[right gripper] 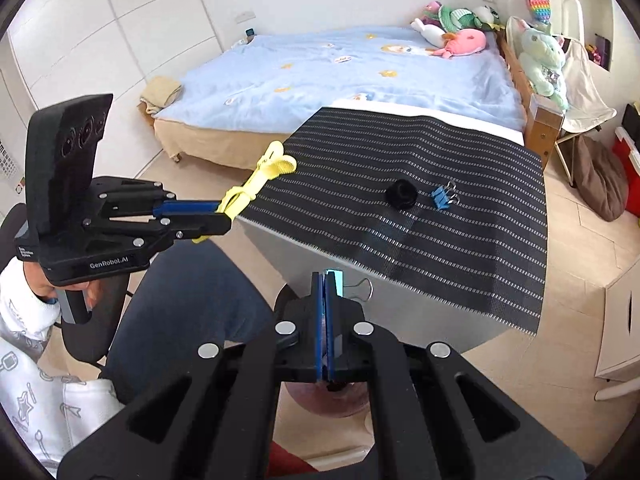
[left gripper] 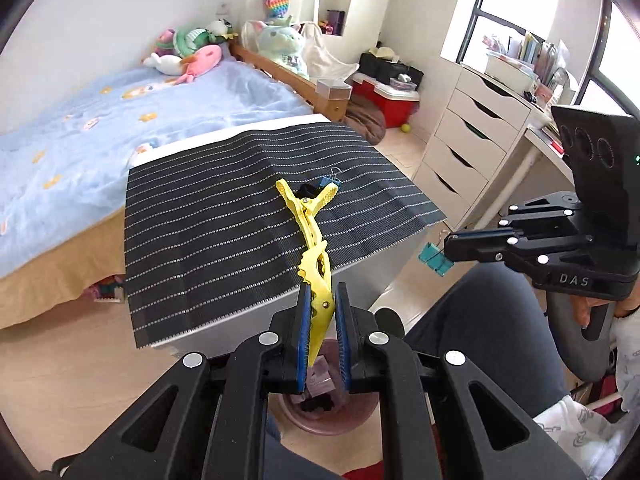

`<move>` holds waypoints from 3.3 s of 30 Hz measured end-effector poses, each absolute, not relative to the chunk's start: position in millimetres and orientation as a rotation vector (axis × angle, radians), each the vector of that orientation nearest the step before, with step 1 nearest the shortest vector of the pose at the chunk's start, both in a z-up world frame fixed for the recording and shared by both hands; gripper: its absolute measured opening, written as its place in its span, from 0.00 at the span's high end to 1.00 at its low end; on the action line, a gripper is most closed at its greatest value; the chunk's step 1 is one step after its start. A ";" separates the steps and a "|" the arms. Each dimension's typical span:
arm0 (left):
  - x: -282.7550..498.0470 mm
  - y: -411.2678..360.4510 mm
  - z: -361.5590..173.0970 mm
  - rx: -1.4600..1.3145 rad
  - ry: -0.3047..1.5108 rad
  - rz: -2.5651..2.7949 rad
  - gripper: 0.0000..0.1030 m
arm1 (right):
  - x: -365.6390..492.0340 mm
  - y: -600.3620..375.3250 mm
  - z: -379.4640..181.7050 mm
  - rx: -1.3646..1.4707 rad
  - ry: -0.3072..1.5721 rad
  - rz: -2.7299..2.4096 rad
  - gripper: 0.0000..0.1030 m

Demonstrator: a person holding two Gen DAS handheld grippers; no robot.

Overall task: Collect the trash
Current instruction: 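Carry the yellow clip and teal clip over the wastebasket and release both, then reach the right gripper to the blue binder clip and grasp it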

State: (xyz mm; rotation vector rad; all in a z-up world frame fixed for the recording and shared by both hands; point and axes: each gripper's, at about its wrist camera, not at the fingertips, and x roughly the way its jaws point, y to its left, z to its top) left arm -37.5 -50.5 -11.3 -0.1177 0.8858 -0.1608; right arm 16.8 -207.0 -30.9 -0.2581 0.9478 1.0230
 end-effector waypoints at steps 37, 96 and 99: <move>-62.4 -70.3 -20.6 -0.072 0.920 -0.234 0.88 | 5.8 -235.1 -38.1 -0.199 0.977 0.918 0.04; -2.8 -44.0 -8.4 -0.062 0.794 -0.117 0.07 | 126.7 -196.9 -10.5 -0.263 0.898 0.907 0.04; 0.5 -42.0 -8.8 -0.064 0.798 -0.115 0.07 | 146.9 -185.7 -17.8 -0.272 0.936 0.908 0.04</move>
